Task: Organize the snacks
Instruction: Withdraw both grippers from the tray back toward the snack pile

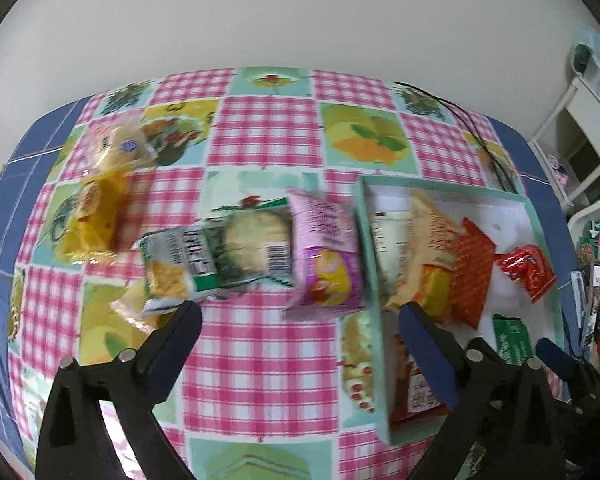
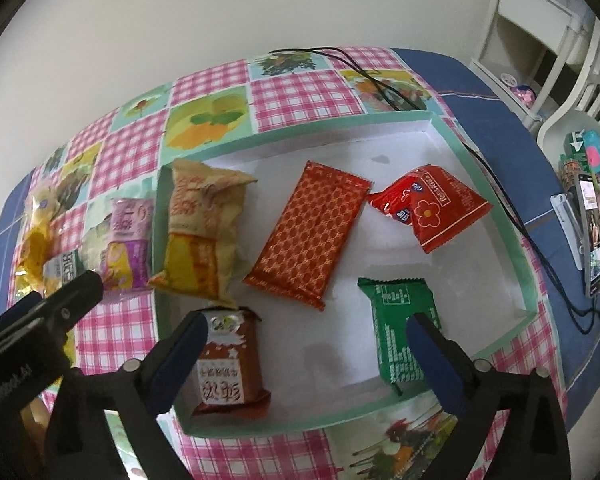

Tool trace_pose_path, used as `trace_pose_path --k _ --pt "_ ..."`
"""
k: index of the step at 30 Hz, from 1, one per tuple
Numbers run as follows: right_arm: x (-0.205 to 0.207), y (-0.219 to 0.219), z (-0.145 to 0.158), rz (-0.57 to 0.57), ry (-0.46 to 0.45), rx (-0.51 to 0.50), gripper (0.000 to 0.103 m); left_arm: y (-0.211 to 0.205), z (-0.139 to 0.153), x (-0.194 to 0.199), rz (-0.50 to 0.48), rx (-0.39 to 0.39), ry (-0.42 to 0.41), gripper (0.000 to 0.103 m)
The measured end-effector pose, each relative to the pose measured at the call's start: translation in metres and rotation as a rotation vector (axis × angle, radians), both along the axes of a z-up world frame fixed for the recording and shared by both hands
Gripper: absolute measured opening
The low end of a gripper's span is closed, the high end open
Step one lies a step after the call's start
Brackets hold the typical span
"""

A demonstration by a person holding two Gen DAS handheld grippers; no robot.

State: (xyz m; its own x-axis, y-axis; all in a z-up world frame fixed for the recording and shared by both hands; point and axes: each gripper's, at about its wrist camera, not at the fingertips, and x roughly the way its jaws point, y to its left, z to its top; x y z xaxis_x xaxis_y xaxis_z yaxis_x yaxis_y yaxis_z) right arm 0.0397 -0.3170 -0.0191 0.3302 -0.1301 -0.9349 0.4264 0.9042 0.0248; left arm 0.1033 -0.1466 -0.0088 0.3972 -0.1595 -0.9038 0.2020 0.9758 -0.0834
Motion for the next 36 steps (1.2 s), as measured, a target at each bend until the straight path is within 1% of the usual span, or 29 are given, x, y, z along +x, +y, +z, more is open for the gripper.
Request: trace_pose_path --k 6,17,22,30,36 --pt "-0.007 0.008 0.004 0.008 -0.019 -0.001 0.103 0.015 0.003 -0.003 0.028 0.067 -0.020 0.100" --pt "-0.007 0.038 0.009 0.051 -0.023 0.017 0.103 0.044 0.010 -0.005 0.049 0.134 0.007 0.100" --pt "-0.002 0.056 0.013 0.081 -0.030 0.019 0.103 0.067 0.011 -0.003 0.096 0.106 0.028 0.100" --pt "0.007 0.088 0.015 0.141 -0.029 0.017 0.103 0.122 0.013 0.009 0.222 0.077 0.054 0.100" --pt "0.011 0.100 0.013 0.160 -0.022 0.022 0.103 0.145 0.012 0.015 0.266 0.042 0.077 0.100"
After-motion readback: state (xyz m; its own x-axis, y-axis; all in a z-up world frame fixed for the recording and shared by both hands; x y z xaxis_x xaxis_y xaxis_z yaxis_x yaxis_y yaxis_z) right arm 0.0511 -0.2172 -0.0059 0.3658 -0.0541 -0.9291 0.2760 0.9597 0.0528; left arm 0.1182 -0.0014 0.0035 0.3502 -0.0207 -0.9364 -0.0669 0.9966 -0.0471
